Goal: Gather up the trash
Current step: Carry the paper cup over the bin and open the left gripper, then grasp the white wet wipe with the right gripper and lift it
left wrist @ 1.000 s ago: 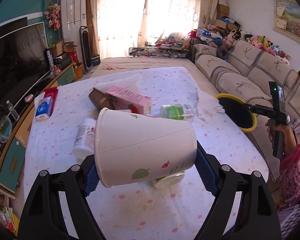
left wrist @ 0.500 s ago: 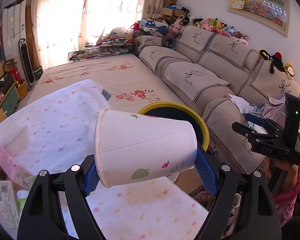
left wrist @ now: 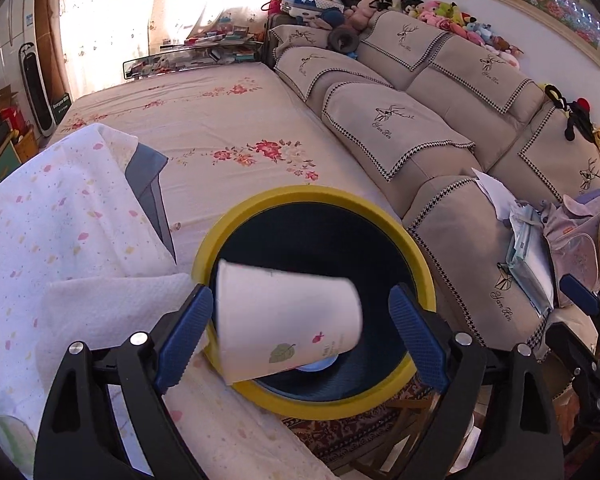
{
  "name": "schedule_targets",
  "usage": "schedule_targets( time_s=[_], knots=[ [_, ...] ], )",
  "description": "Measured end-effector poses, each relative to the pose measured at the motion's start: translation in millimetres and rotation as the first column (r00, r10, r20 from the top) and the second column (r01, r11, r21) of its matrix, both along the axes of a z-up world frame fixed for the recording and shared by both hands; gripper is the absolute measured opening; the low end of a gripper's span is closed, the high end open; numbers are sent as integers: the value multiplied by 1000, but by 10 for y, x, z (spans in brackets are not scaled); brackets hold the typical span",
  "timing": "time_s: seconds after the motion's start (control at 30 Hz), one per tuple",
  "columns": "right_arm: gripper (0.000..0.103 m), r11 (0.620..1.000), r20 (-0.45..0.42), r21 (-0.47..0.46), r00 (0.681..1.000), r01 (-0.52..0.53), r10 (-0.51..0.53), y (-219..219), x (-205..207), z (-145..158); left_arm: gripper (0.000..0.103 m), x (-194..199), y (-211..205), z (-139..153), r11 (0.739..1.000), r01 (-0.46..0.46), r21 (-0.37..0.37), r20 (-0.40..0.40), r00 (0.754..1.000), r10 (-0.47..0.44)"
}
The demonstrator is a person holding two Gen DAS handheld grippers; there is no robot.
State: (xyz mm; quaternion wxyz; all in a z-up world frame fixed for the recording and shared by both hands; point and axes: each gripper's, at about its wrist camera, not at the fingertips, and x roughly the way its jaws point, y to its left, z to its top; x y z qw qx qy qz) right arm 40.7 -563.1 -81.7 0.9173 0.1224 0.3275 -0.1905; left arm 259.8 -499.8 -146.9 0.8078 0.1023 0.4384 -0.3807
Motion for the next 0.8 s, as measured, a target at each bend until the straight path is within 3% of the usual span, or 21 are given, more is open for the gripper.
schedule_targets(
  time_s=[0.13,0.3,0.43,0.57,0.8],
  knots=[
    [85,1000,-8,4,1000,-6,6,53,16,-34,89,-50,212,141,998,-19,-54,10,1000,20],
    [85,999,-17,12,999,-43,43,215,127,-62,92,-326,937,570,988,-69,-140,91,993,82],
    [85,995,-28,24,995,-95,96,415,284,-98,92,-555,1587,839,977,-134,-163,159,974,160],
    [85,986,-37,24,985,-166,167,668,510,-98,94,-714,2279,1020,958,-236,-164,222,937,269],
    [85,947,-35,20,947,-319,320,1293,1034,-45,97,-894,3379,1173,894,-412,-176,284,848,447]
  ],
)
